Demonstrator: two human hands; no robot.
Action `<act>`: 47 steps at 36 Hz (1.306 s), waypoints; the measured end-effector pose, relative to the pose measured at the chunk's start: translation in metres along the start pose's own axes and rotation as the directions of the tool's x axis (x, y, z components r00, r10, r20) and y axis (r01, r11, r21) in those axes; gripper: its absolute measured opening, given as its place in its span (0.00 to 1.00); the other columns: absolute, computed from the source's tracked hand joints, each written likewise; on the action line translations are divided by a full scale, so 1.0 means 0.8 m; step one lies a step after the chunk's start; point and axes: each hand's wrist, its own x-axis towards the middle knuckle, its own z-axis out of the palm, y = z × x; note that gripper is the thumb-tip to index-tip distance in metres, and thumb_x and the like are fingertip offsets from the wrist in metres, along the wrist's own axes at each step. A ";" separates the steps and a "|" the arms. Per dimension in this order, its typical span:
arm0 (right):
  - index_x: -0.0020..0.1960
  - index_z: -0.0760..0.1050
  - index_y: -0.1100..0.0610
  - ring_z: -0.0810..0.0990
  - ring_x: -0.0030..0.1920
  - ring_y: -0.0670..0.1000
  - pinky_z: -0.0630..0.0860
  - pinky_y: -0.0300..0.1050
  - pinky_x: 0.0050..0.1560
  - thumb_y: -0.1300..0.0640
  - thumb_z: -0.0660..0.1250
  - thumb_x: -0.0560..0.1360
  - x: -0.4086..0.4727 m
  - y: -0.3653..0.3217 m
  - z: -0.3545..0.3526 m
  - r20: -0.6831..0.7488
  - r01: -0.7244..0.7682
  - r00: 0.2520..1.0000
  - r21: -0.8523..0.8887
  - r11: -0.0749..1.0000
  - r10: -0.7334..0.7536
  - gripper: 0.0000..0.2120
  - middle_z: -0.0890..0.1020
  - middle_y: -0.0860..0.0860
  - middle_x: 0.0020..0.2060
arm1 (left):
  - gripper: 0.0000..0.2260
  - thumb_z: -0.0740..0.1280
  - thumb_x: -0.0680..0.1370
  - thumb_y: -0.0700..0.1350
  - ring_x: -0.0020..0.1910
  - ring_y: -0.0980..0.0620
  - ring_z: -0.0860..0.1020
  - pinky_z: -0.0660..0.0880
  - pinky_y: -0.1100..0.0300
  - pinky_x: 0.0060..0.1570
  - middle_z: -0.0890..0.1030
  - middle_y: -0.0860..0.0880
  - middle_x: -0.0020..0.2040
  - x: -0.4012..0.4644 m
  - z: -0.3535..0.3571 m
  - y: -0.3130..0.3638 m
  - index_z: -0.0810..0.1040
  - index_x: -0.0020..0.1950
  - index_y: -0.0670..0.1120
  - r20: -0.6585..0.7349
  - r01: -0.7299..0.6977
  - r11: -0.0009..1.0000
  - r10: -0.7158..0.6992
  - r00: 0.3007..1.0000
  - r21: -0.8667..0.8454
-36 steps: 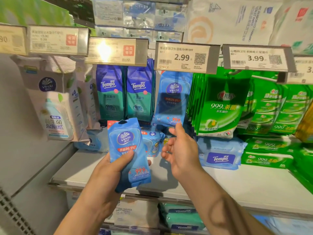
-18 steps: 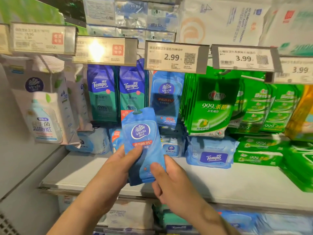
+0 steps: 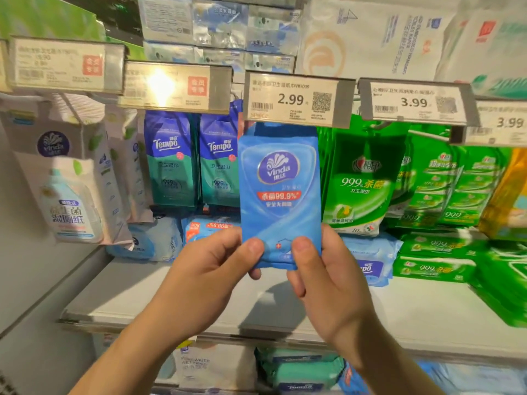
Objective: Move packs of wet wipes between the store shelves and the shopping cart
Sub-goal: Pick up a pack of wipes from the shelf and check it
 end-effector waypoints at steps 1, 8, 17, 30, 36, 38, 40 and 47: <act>0.49 0.76 0.42 0.70 0.28 0.47 0.69 0.46 0.32 0.37 0.60 0.74 0.003 -0.004 -0.001 0.002 0.006 1.000 0.010 1.000 -0.006 0.12 0.77 0.49 0.32 | 0.25 0.65 0.71 0.71 0.31 0.46 0.66 0.63 0.49 0.37 0.77 0.39 0.37 0.004 -0.001 0.003 0.82 0.45 0.48 0.013 -0.010 1.000 0.010 1.000 -0.005; 0.50 0.75 0.54 0.67 0.26 0.44 0.68 0.37 0.28 0.50 0.60 0.84 0.017 -0.016 -0.001 -0.071 -0.078 0.994 0.105 0.991 0.086 0.10 0.77 0.44 0.31 | 0.25 0.63 0.72 0.69 0.31 0.50 0.67 0.64 0.51 0.38 0.78 0.38 0.36 0.026 0.003 0.009 0.81 0.44 0.47 0.003 -0.013 0.999 0.013 1.000 0.052; 0.47 0.75 0.55 0.65 0.26 0.46 0.64 0.37 0.27 0.51 0.57 0.84 0.015 0.004 0.010 -0.148 -0.195 0.967 0.092 0.977 0.207 0.12 0.72 0.42 0.25 | 0.30 0.60 0.70 0.74 0.29 0.50 0.64 0.60 0.53 0.34 0.68 0.46 0.29 0.031 0.008 -0.019 0.79 0.35 0.46 -0.042 0.138 0.978 -0.133 0.990 0.154; 0.41 0.67 0.58 0.60 0.19 0.50 0.56 0.36 0.19 0.45 0.60 0.83 0.066 0.028 0.046 -0.302 -0.325 0.840 0.386 0.863 0.451 0.18 0.63 0.54 0.23 | 0.25 0.63 0.81 0.61 0.21 0.58 0.63 0.60 0.66 0.22 0.69 0.56 0.20 0.075 0.010 -0.011 0.74 0.32 0.45 -0.152 0.235 0.943 -0.203 0.967 0.235; 0.42 0.68 0.57 0.61 0.19 0.50 0.56 0.35 0.20 0.45 0.61 0.83 0.082 0.040 0.051 -0.346 -0.339 0.809 0.388 0.857 0.476 0.18 0.63 0.55 0.24 | 0.22 0.66 0.80 0.63 0.25 0.56 0.66 0.64 0.59 0.32 0.74 0.56 0.26 0.093 0.006 -0.021 0.75 0.33 0.48 -0.122 0.303 0.950 -0.293 0.948 0.070; 0.45 0.70 0.58 0.62 0.21 0.51 0.58 0.36 0.20 0.45 0.61 0.83 0.076 0.044 0.049 -0.348 -0.322 0.825 0.359 0.876 0.446 0.17 0.65 0.54 0.25 | 0.19 0.67 0.79 0.62 0.28 0.54 0.69 0.66 0.59 0.32 0.79 0.52 0.31 0.090 0.006 -0.026 0.80 0.38 0.49 -0.086 0.334 0.942 -0.336 0.938 -0.037; 0.48 0.72 0.61 0.65 0.21 0.50 0.61 0.37 0.21 0.44 0.62 0.83 0.065 0.052 0.044 -0.339 -0.325 0.842 0.304 0.896 0.420 0.18 0.67 0.54 0.25 | 0.18 0.65 0.80 0.60 0.29 0.53 0.71 0.67 0.61 0.30 0.80 0.51 0.33 0.082 0.006 -0.033 0.84 0.47 0.47 -0.040 0.361 0.928 -0.366 0.930 -0.086; 0.52 0.71 0.56 0.74 0.24 0.51 0.65 0.39 0.23 0.53 0.62 0.83 0.019 0.073 0.016 -0.304 -0.567 0.777 0.045 0.823 0.552 0.07 0.79 0.55 0.34 | 0.24 0.65 0.71 0.69 0.34 0.54 0.80 0.73 0.58 0.36 0.85 0.52 0.38 0.026 0.000 -0.074 0.83 0.49 0.50 -0.007 0.385 0.923 -0.385 0.923 0.009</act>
